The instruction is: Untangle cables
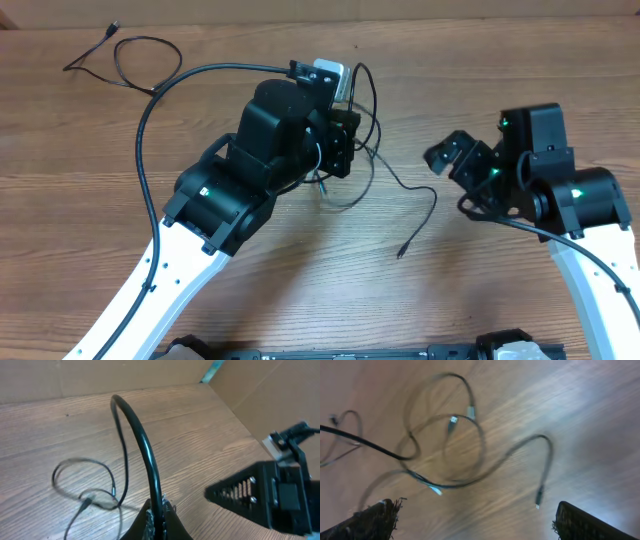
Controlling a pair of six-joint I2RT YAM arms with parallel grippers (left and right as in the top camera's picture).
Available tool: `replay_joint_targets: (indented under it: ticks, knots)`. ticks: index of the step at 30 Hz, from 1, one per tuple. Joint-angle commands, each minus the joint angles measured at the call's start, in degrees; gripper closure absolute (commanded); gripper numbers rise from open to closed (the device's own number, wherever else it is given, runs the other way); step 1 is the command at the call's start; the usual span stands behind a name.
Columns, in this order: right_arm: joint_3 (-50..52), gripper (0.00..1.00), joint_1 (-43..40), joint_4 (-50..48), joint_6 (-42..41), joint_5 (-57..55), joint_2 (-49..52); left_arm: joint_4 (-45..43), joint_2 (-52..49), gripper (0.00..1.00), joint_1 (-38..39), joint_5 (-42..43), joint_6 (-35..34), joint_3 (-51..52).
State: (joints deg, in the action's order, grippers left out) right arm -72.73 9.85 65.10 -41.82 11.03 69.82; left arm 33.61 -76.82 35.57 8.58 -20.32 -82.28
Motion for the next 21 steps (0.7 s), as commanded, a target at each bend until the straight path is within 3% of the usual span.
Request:
replay_joint_targets:
  ticks: [1, 12, 21]
  knots:
    - [0.02, 0.0, 2.23, -2.36, -0.85, 2.14, 2.34, -1.01, 0.87, 0.96, -0.31, 1.31, 3.32, -0.39]
    - [0.02, 0.0, 12.41, -9.62, -5.11, 2.01, 17.07, -5.79, 4.46, 0.96, -4.09, 1.22, 6.23, -0.46]
    - [0.02, 0.0, 13.07, -15.98, -7.91, -4.02, 27.91, -5.6, 12.59, 0.96, -13.79, 0.28, 6.8, -0.48]
